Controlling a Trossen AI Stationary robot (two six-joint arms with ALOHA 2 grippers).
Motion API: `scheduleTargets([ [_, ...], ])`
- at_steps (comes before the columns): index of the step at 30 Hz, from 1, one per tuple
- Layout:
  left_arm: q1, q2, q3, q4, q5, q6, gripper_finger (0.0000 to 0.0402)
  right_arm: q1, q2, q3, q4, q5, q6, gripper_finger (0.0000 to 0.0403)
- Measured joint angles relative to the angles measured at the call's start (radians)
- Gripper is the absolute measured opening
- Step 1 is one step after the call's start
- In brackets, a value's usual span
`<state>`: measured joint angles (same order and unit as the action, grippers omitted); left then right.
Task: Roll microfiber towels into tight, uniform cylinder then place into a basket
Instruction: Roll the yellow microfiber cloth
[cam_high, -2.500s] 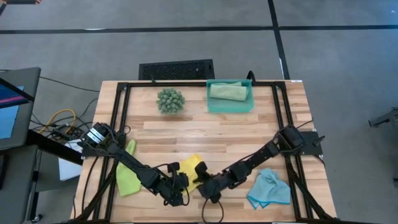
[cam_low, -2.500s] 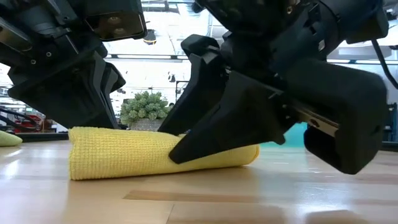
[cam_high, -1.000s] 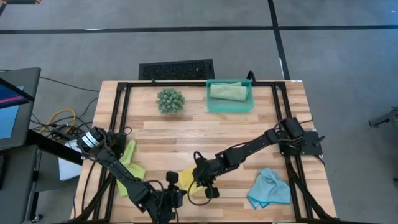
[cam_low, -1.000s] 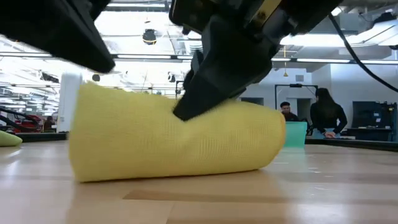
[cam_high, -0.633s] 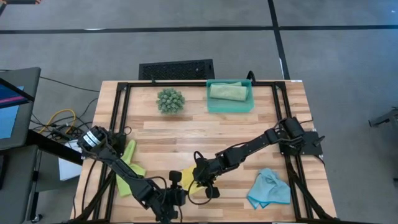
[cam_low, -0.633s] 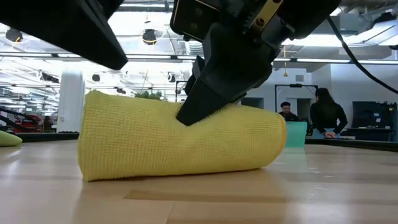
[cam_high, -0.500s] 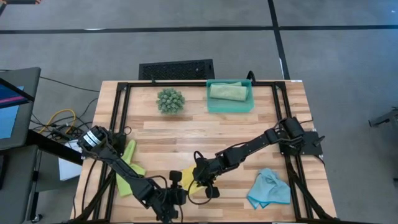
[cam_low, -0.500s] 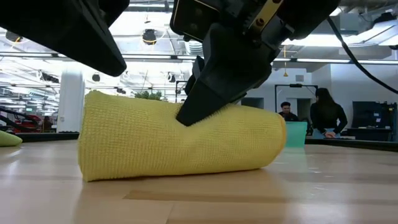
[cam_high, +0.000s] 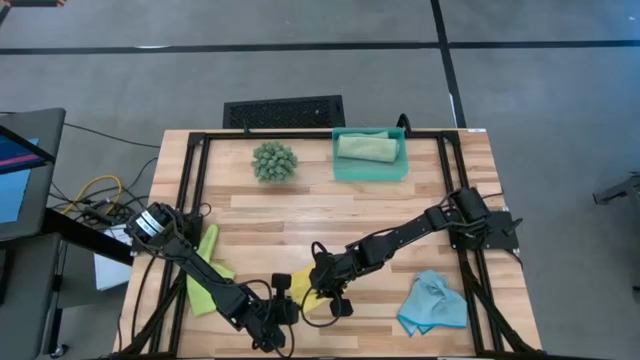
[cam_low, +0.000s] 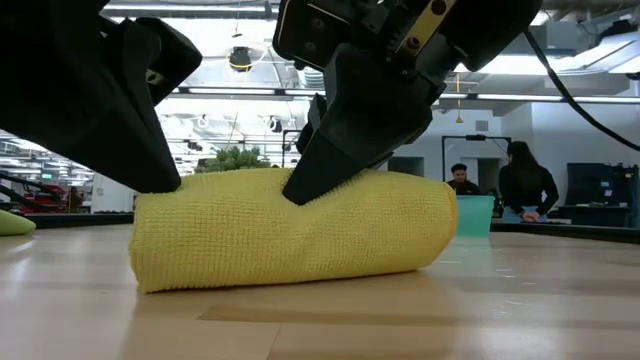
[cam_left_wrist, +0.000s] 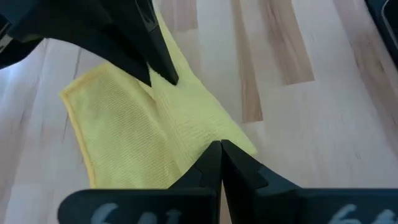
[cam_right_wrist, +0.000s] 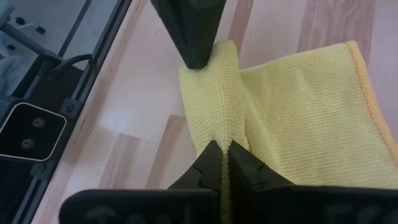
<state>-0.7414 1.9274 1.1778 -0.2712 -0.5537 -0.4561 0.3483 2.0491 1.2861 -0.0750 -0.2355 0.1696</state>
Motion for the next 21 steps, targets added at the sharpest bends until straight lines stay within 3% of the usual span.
scheduleTargets([
  [14, 0.010, 0.000, 0.001, 0.103, 0.006, 0.090, 0.0000, -0.045, 0.069, 0.000, 0.032, -0.015, -0.012, 0.0038],
  [21, 0.050, 0.004, -0.006, 0.076, -0.008, 0.046, 0.0000, -0.030, 0.069, 0.000, 0.031, -0.003, -0.021, 0.0079],
])
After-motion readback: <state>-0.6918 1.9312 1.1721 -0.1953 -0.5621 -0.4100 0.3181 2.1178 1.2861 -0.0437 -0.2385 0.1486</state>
